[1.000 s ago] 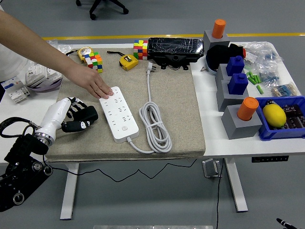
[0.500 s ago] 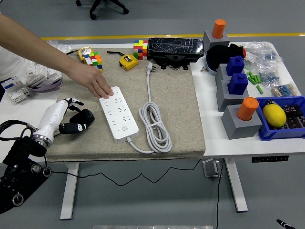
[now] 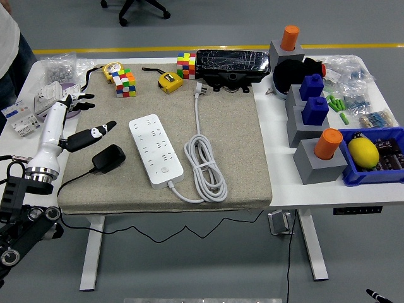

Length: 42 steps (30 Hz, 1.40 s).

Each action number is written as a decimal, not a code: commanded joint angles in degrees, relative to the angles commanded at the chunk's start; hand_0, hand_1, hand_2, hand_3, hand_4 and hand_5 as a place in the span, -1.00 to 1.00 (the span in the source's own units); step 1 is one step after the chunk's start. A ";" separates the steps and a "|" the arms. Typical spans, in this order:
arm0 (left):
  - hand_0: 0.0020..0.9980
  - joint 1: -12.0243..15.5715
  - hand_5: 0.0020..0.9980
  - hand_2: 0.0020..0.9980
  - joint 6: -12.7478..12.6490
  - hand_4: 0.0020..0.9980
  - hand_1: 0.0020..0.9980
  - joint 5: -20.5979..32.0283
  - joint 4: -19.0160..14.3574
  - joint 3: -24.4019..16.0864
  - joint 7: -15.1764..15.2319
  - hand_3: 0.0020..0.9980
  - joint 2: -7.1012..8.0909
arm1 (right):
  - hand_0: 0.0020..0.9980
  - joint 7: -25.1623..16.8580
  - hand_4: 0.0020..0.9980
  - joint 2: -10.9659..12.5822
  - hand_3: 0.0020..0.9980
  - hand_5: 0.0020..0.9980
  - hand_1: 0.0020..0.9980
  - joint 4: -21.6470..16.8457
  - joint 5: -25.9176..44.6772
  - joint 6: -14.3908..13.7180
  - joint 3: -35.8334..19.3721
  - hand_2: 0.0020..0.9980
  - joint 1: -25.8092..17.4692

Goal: Put the plug near the board,insert it into the board,press the button,pull the plug out

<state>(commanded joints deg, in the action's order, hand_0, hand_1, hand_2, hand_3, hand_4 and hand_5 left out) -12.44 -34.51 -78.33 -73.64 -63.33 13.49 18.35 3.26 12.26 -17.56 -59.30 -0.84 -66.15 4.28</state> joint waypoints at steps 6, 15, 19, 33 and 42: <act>-0.09 0.11 -0.45 -0.02 0.49 0.55 -0.04 5.14 0.07 -3.02 -0.47 0.06 -0.23 | 0.31 -0.02 0.97 -0.01 0.11 0.10 0.29 0.21 0.01 -0.06 -0.18 0.26 0.33; -0.08 0.32 -0.43 -0.02 1.95 0.52 -0.04 5.11 0.53 -6.52 -2.25 0.07 -0.39 | 0.30 -0.04 0.97 0.05 0.11 0.10 0.29 0.39 -0.19 -0.13 -0.58 0.26 0.45; -0.08 0.24 -0.43 -0.02 2.51 0.52 -0.04 4.75 0.29 -6.72 -2.82 0.07 -0.36 | 0.30 0.00 0.97 -0.07 0.11 0.10 0.29 0.45 -0.20 -0.10 -0.54 0.26 0.39; -0.06 0.27 -0.40 -0.01 3.01 0.51 -0.03 4.46 -0.68 -8.35 -3.20 0.07 -0.28 | 0.31 0.00 0.97 0.04 0.11 0.10 0.29 0.51 -0.23 -0.08 -0.06 0.26 1.10; -0.06 0.62 -0.39 -0.01 3.26 0.51 -0.03 4.42 -0.93 -8.98 -3.52 0.07 -0.12 | 0.31 -0.07 0.97 0.73 0.11 0.10 0.29 0.32 0.06 -0.08 1.35 0.26 1.98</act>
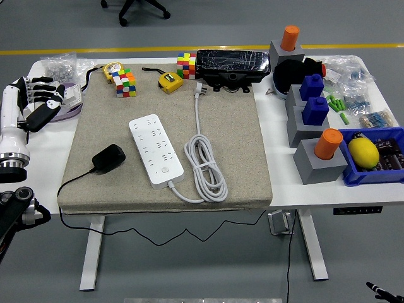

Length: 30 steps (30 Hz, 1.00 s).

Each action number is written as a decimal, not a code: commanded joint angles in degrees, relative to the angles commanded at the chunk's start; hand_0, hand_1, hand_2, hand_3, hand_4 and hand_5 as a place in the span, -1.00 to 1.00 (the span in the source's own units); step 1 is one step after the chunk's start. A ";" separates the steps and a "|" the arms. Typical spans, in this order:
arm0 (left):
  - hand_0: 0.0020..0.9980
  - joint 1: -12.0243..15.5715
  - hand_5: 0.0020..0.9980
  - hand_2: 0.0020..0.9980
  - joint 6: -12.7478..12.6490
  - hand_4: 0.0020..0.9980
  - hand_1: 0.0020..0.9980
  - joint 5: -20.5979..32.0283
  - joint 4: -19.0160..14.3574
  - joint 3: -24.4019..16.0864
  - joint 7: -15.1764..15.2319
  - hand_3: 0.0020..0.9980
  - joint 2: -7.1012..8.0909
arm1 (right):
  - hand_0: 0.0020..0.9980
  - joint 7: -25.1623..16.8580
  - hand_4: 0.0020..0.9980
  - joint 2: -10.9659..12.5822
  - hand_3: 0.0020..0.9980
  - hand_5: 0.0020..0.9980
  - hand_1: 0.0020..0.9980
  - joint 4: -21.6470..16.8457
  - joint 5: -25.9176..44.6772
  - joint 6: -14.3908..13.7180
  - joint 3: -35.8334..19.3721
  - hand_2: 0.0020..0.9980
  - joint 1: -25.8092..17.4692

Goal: Put the plug near the board,insert it into the board,press the button,pull the plug out

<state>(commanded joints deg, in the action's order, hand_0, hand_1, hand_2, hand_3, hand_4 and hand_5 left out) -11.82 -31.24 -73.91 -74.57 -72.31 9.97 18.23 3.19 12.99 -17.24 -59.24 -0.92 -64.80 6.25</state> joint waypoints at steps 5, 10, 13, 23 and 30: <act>-0.06 -0.15 -0.38 -0.01 0.06 0.52 -0.03 0.08 -0.03 0.05 0.00 0.07 0.05 | 0.31 0.03 0.97 0.23 0.11 0.11 0.29 0.03 0.15 0.04 0.78 0.26 0.27; -0.06 -0.33 -0.37 -0.01 0.09 0.51 -0.03 0.12 -0.17 0.23 -0.01 0.07 0.21 | 0.31 0.04 0.97 0.17 0.11 0.10 0.29 0.10 0.30 0.07 1.04 0.26 0.37; -0.06 -0.27 -0.37 -0.01 0.09 0.51 -0.03 0.14 -0.27 0.24 0.00 0.07 0.29 | 0.31 0.04 0.97 0.28 0.11 0.10 0.29 0.05 0.34 0.08 1.17 0.26 0.44; -0.06 -0.02 -0.37 -0.01 0.17 0.51 -0.03 0.22 -0.55 0.37 0.00 0.07 0.38 | 0.30 -0.02 0.97 0.31 0.11 0.10 0.30 0.01 0.42 0.03 1.37 0.26 0.28; -0.06 0.03 -0.36 -0.01 0.22 0.51 -0.03 0.23 -0.69 0.38 -0.05 0.07 0.18 | 0.30 -0.04 0.97 0.26 0.11 0.10 0.30 -0.01 0.31 -0.03 1.01 0.26 0.13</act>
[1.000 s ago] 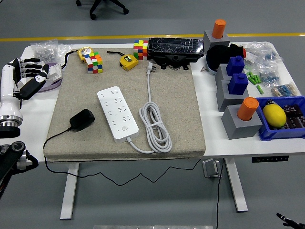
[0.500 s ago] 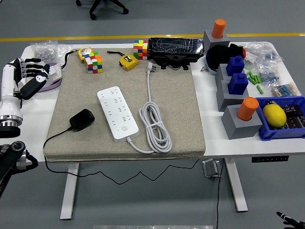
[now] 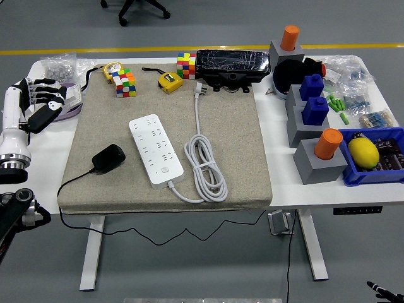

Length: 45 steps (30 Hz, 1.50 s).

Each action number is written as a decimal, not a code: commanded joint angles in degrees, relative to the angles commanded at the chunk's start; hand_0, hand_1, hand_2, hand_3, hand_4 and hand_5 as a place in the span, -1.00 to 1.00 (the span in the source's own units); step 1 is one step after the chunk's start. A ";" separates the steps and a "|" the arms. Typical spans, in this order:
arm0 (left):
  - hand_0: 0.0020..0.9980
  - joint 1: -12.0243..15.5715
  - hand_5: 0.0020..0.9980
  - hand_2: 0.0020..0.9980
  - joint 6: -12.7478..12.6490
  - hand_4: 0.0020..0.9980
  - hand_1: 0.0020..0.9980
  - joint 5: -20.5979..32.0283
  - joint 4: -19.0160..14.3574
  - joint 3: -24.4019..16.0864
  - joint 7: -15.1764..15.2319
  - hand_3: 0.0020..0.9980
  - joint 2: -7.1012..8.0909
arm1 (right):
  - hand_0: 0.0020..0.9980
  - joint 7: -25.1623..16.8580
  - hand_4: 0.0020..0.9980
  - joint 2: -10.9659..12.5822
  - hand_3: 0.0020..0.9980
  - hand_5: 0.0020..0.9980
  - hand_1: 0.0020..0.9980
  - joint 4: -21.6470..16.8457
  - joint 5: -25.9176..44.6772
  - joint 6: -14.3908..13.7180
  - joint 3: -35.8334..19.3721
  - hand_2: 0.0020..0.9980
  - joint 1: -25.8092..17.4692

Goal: Put the plug near the board,insert it into the board,press the button,pull the plug out

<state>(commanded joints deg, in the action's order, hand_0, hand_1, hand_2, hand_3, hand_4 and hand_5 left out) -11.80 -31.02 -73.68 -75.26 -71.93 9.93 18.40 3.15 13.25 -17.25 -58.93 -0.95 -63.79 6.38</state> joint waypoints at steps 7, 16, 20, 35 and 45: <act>-0.06 -0.05 -0.34 -0.01 0.07 0.51 -0.03 -0.18 -0.14 -0.04 -0.16 0.07 -0.10 | 0.31 0.00 0.97 -0.31 0.11 0.10 0.29 0.03 -0.11 0.01 -0.75 0.26 -0.30; -0.06 -0.07 -0.34 -0.01 0.32 0.51 -0.03 -0.42 -0.13 -0.28 -0.60 0.07 -0.31 | 0.30 0.02 0.97 -0.45 0.12 0.10 0.30 0.04 -0.13 -0.01 -1.41 0.26 -0.33; -0.06 -0.27 -0.34 -0.01 0.31 0.51 -0.03 -0.43 -0.19 -0.38 -0.60 0.07 -0.37 | 0.30 0.01 0.97 -0.40 0.12 0.10 0.30 0.03 -0.17 0.00 -1.56 0.26 -0.23; -0.05 -0.97 -0.34 -0.01 0.32 0.52 -0.03 -0.39 -0.29 -0.37 -0.69 0.07 -0.63 | 0.30 -0.02 0.97 -0.38 0.12 0.10 0.29 0.01 -0.34 -0.05 -2.26 0.26 -0.09; -0.05 -1.08 -0.34 0.00 0.30 0.52 -0.03 -0.37 -0.46 -0.63 -0.74 0.07 -0.64 | 0.30 -0.01 0.97 -0.31 0.11 0.10 0.29 -0.03 -0.40 -0.04 -2.23 0.26 -0.02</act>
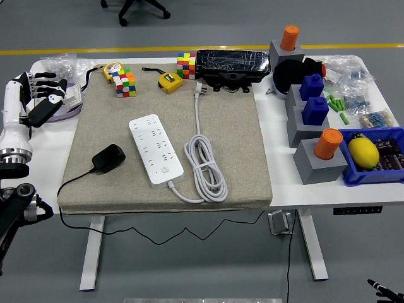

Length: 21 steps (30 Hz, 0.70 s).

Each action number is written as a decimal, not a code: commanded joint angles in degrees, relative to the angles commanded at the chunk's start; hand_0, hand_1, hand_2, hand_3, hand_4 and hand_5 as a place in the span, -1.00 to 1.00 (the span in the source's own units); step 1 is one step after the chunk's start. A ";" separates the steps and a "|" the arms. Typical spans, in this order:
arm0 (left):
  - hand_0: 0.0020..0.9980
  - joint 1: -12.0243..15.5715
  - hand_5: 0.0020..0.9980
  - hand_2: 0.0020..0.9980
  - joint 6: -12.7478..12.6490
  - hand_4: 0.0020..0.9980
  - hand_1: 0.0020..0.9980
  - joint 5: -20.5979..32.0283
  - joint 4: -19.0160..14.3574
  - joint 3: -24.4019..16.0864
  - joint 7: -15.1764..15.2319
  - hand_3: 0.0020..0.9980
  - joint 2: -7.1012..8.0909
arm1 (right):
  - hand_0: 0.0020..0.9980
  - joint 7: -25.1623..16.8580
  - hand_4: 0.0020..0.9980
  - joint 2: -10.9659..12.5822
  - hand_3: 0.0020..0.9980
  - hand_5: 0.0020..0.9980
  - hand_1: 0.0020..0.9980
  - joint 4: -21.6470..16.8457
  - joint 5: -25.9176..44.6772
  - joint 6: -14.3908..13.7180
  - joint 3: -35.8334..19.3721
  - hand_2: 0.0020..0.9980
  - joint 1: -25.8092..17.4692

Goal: Put the plug near the board,insert it into the board,press the button,pull the plug out

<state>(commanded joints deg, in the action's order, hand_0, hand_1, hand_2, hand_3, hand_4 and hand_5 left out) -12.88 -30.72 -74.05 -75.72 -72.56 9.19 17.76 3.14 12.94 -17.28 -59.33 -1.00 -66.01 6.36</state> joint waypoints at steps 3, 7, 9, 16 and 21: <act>-0.05 -0.03 -0.34 0.00 0.01 0.52 -0.03 0.01 0.03 0.09 0.00 0.07 0.10 | 0.30 0.00 0.97 0.03 0.11 0.10 0.29 -0.07 0.01 0.01 0.06 0.26 -0.11; -0.06 0.12 -0.35 0.00 0.06 0.51 -0.03 -0.03 0.08 0.11 -0.11 0.07 0.14 | 0.30 0.02 0.97 0.06 0.11 0.10 0.29 -0.04 0.06 0.02 0.21 0.26 -0.29; -0.06 0.15 -0.35 0.00 0.16 0.51 -0.03 -0.09 0.13 0.18 -0.21 0.07 0.17 | 0.30 0.02 0.97 0.06 0.11 0.10 0.29 -0.05 0.03 0.02 0.24 0.26 -0.33; -0.06 0.37 -0.35 -0.01 0.46 0.51 -0.03 -0.10 0.23 0.49 -0.56 0.07 0.30 | 0.31 0.14 0.97 0.13 0.11 0.10 0.29 -0.08 0.17 0.17 0.79 0.26 -0.50; -0.05 0.40 -0.35 -0.01 0.49 0.51 -0.03 -0.08 0.17 0.62 -0.57 0.07 0.47 | 0.30 0.22 0.97 0.33 0.11 0.10 0.29 -0.06 0.24 0.24 1.07 0.26 -0.60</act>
